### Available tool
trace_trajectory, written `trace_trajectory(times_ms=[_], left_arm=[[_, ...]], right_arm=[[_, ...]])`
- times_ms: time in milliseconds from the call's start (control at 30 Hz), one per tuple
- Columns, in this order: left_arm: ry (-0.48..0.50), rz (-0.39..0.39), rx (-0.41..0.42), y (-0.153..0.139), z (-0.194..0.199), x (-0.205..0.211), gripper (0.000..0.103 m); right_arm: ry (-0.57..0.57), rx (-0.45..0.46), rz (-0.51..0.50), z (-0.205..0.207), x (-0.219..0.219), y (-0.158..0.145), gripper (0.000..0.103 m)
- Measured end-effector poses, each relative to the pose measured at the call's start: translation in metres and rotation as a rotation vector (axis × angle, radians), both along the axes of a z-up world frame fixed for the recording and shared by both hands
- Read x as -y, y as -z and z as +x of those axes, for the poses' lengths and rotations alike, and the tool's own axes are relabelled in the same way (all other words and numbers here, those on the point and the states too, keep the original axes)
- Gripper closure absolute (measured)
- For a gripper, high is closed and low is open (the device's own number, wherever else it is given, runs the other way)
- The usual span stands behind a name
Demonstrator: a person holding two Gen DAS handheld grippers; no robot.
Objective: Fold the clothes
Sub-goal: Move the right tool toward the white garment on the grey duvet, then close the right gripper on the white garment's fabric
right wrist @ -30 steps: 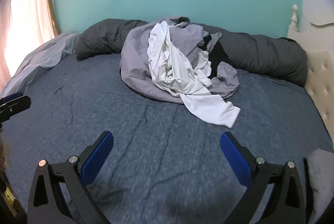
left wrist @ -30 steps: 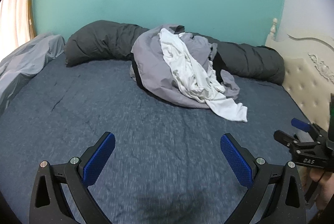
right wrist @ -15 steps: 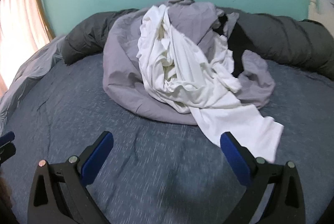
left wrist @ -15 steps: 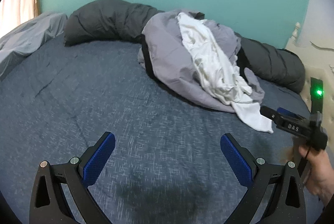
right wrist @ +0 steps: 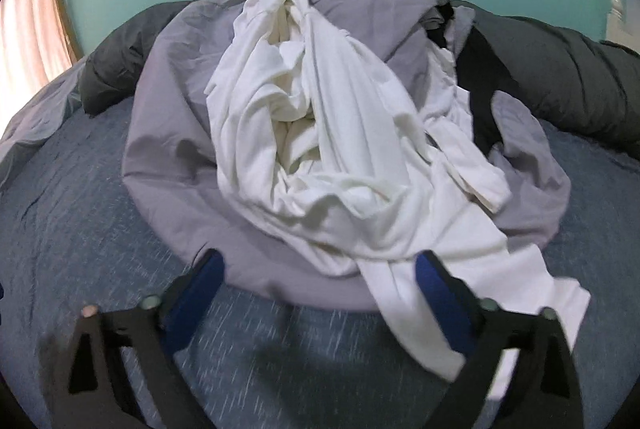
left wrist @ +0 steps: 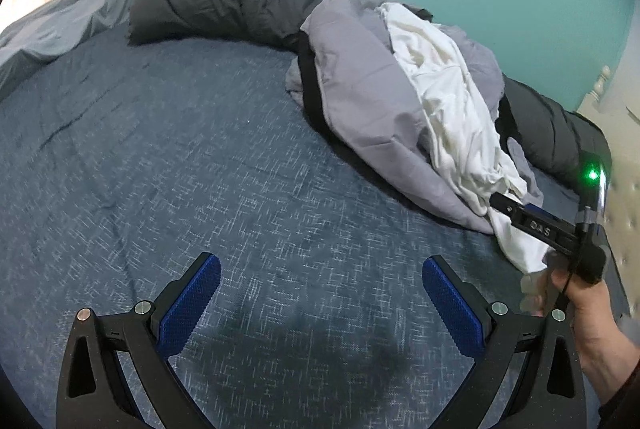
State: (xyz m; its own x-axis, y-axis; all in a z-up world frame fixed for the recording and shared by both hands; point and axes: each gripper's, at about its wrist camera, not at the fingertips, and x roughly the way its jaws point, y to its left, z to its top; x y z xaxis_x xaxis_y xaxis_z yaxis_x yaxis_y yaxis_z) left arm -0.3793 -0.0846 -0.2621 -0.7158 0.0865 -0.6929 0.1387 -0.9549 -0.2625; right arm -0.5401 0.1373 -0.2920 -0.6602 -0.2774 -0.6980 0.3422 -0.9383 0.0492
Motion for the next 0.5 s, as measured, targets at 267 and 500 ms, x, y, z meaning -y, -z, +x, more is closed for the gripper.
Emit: trace_trajectory(times_ms=[267, 500], left_arm=[[0.009, 0.037, 0.005, 0.016, 0.022, 0.012, 0.0], [-0.041, 0.055, 0.015, 0.017, 0.062, 0.028, 0.0]], right_arm=[[-0.066, -0.008, -0.013, -0.013, 0.012, 0.003, 0.101], [-0.104, -0.015, -0.068, 0.025, -0.001, -0.027, 0.103]])
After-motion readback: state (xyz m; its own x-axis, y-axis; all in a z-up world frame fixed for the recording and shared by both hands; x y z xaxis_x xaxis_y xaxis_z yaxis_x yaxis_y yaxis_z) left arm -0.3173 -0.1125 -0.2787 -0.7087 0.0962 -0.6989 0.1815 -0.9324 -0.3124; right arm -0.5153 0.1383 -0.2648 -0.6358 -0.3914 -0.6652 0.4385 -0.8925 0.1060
